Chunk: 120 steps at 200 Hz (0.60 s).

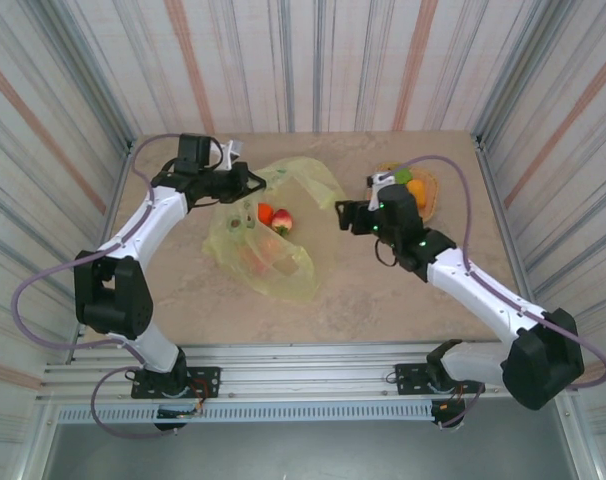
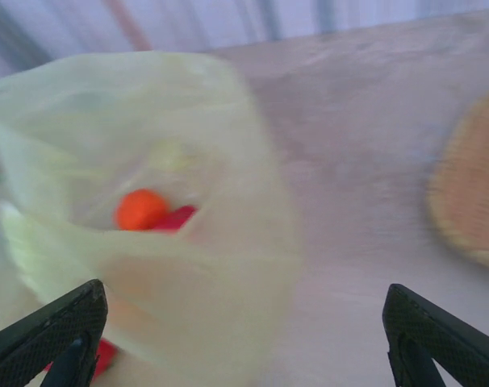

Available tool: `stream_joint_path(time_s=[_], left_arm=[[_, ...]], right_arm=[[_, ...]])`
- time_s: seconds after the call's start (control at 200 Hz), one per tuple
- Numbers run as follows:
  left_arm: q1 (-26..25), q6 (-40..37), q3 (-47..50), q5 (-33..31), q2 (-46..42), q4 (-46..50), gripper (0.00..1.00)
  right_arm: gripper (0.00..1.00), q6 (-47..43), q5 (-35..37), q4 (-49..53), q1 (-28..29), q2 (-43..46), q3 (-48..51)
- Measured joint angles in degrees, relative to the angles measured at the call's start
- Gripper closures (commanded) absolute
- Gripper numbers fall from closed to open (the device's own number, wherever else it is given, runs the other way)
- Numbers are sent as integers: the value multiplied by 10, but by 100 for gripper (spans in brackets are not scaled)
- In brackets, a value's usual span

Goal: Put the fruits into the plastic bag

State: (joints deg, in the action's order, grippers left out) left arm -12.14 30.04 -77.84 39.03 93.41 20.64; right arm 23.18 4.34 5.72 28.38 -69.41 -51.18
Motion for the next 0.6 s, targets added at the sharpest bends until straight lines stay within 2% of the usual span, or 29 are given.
stream_joint_path(time_s=[0.165,0.286,0.431,0.601], left_arm=[[9,5,0,-1,-5,-8,100],[9,11,0,0,-5,-11,100],[9,16,0,2,-5,-13,100],[9,17,0,2,-5,-13,100]], right_arm=[[4,-42,17,64,-115,-62,-51],[1,-78,36,90,-165,-140,-103],[1,-126,72,116,-197,-247,-173],[0,-188,117,145,-205,-347,-236]])
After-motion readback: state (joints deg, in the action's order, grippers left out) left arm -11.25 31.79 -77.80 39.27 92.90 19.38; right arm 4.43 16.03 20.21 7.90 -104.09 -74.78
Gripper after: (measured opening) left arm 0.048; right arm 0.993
